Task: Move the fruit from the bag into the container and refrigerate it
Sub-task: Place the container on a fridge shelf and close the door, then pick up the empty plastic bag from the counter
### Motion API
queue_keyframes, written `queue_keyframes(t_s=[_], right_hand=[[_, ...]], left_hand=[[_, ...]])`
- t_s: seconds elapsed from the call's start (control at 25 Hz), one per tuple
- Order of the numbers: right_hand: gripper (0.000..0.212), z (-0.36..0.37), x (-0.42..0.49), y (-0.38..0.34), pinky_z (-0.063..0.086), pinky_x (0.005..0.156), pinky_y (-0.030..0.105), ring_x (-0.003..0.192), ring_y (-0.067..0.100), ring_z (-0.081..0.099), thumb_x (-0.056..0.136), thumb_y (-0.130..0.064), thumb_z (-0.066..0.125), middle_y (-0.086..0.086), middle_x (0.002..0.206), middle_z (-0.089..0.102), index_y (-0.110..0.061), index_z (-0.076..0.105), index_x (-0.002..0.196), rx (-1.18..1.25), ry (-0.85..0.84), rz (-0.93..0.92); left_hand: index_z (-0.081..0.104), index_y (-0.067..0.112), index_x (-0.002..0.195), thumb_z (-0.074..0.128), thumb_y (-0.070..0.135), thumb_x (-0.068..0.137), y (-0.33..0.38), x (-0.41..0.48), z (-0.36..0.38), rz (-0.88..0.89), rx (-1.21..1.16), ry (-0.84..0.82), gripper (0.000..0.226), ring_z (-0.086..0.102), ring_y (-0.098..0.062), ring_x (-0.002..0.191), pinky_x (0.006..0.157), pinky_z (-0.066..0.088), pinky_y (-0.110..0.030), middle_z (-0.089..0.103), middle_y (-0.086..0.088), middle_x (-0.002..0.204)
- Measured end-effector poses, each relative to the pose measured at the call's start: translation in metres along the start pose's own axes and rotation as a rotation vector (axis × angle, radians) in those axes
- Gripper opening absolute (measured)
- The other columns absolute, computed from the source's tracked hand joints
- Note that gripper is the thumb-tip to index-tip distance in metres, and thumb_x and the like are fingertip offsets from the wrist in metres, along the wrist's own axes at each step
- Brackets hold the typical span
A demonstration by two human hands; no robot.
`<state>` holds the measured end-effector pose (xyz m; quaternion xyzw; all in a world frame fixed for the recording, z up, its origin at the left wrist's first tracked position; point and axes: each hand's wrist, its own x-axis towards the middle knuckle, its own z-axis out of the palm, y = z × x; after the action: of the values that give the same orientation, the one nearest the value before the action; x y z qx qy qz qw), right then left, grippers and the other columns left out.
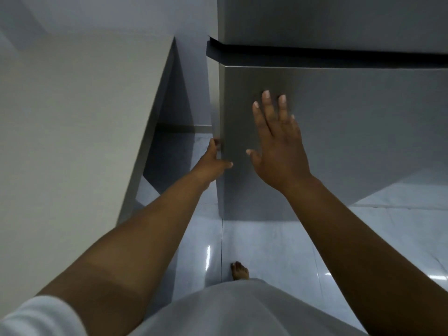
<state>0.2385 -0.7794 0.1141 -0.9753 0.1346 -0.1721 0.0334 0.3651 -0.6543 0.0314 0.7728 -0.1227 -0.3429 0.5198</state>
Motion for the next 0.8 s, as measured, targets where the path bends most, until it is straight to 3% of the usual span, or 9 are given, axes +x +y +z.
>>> queue_keyframes(t_s=[0.24,0.36,0.48,0.6,0.8], right_hand=[[0.096,0.017,0.019,0.025,0.012,0.119,0.053,0.151,0.031,-0.006,0.086,-0.034,0.067,0.004,0.165,-0.005,-0.016,0.002,0.155,0.044,-0.062,-0.008],[0.097,0.021,0.021,0.03,0.012,0.118,0.053,0.151,0.031,-0.008,0.086,-0.035,0.067,0.004,0.165,-0.006,-0.016,0.001,0.155,0.052,-0.078,-0.026],[0.09,0.023,0.018,0.031,0.013,0.119,0.049,0.151,0.03,-0.004,0.088,-0.035,0.063,0.006,0.165,0.0,-0.015,0.006,0.154,0.135,-0.049,-0.032],[0.077,0.03,0.003,0.015,0.015,0.118,0.035,0.151,0.023,0.009,0.092,-0.035,0.059,0.003,0.164,0.013,-0.019,0.016,0.153,0.371,-0.076,-0.008],[0.056,0.053,-0.053,-0.048,0.036,0.101,0.025,0.127,0.003,0.039,0.091,-0.037,0.062,-0.006,0.147,0.046,-0.032,0.039,0.142,0.784,-0.418,0.056]], left_hand=[[0.013,0.038,0.148,0.066,0.013,0.084,0.008,0.021,0.014,-0.015,0.04,0.011,0.087,0.039,-0.023,0.135,0.101,0.043,-0.038,0.036,0.002,0.153],[0.004,0.04,0.151,0.065,0.011,0.084,0.005,0.023,0.016,-0.038,0.005,0.014,0.094,0.034,-0.025,0.14,0.107,0.041,-0.043,0.029,0.003,0.158],[0.017,0.04,0.148,0.064,0.014,0.085,0.003,0.018,0.012,-0.013,-0.024,0.026,0.083,0.033,-0.025,0.142,0.105,0.041,-0.041,0.03,0.003,0.157],[0.026,0.036,0.147,0.065,0.028,0.088,-0.009,-0.011,0.007,-0.01,-0.049,0.161,0.071,0.04,-0.02,0.137,0.102,0.042,-0.036,0.035,0.005,0.155],[0.049,0.031,0.132,0.063,0.034,0.09,-0.086,-0.13,-0.021,-0.04,-0.095,0.414,0.045,0.058,-0.005,0.106,0.079,0.043,-0.009,0.06,0.013,0.117]])
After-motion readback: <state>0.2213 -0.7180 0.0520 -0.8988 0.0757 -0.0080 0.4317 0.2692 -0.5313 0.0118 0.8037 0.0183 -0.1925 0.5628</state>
